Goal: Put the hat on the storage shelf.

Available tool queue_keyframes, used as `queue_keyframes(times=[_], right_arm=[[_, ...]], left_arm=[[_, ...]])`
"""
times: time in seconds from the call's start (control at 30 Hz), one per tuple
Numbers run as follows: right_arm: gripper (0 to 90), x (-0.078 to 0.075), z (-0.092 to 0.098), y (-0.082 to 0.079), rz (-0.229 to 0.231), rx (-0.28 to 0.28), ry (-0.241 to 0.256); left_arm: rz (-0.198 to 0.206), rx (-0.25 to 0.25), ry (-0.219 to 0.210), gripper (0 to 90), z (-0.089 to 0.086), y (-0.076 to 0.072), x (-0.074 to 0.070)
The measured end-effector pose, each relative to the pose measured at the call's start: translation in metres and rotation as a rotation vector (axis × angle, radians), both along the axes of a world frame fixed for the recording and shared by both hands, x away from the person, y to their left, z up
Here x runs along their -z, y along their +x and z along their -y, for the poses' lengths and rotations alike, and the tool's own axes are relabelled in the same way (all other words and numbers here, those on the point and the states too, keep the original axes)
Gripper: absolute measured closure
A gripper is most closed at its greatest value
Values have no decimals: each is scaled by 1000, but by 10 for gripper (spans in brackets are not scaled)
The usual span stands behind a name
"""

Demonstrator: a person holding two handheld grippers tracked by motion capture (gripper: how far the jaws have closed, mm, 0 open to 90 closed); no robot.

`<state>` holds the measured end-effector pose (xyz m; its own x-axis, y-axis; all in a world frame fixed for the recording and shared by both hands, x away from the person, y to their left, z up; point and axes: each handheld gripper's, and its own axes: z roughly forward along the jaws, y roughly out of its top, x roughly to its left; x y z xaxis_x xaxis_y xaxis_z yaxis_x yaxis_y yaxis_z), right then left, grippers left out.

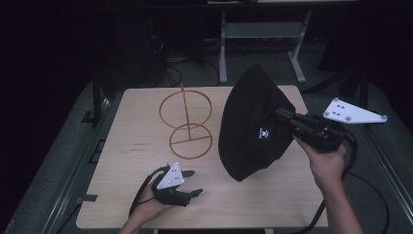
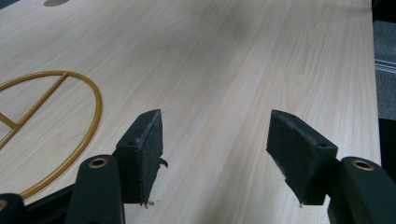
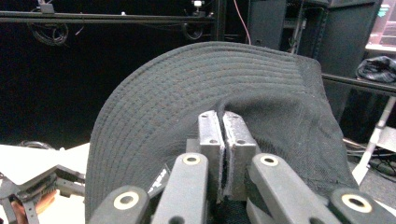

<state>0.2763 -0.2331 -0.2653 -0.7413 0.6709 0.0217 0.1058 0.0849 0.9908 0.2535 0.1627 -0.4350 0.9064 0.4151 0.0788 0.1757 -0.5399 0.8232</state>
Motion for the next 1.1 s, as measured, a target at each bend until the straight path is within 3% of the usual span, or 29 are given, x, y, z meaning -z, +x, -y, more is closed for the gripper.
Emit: queue_keyframes(times=[1.1], right_arm=[[875,-39,-65,49,-9,-82,-22]], left_arm=[[-6,6,-15,337,2,0,4]])
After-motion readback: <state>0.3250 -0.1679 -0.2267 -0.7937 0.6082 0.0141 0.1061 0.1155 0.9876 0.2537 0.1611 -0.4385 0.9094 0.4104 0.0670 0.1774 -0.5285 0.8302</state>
